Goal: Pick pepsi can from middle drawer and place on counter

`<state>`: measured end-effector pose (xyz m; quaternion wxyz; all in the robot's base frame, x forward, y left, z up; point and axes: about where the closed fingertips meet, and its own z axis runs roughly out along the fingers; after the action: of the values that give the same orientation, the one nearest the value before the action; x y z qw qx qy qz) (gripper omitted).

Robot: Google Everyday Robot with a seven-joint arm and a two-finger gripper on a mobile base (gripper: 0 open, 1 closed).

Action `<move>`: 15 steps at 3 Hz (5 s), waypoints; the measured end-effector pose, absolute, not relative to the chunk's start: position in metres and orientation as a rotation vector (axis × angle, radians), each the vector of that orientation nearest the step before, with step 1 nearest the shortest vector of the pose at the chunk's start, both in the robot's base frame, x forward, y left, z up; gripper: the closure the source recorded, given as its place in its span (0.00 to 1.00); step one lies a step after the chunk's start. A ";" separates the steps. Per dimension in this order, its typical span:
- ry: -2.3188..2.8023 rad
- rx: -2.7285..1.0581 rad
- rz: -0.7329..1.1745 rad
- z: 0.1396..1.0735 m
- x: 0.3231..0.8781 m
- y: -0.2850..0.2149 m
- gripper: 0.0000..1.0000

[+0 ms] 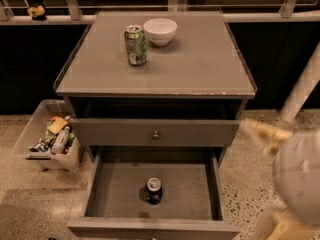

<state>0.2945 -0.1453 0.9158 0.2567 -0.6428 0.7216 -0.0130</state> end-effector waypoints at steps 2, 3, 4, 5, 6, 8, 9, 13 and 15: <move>2.004 -1.813 0.306 0.782 0.255 -0.092 0.00; 2.004 -1.815 0.305 0.782 0.255 -0.092 0.00; 2.064 -1.833 0.247 0.767 0.262 -0.095 0.00; 2.101 -1.803 0.149 0.747 0.318 -0.105 0.00; 2.161 -1.629 0.165 0.735 0.385 -0.147 0.00; 2.154 -1.587 0.189 0.737 0.403 -0.154 0.00; 2.187 -1.605 0.104 0.730 0.416 -0.162 0.00; 2.264 -1.584 -0.028 0.674 0.483 -0.186 0.00; 2.285 -1.434 0.325 0.541 0.504 -0.210 0.00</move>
Offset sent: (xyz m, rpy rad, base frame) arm -0.0171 0.0343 -0.0721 0.0897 0.1008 0.0360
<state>0.5037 -0.2102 0.5410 0.2105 -0.5158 0.8222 0.1168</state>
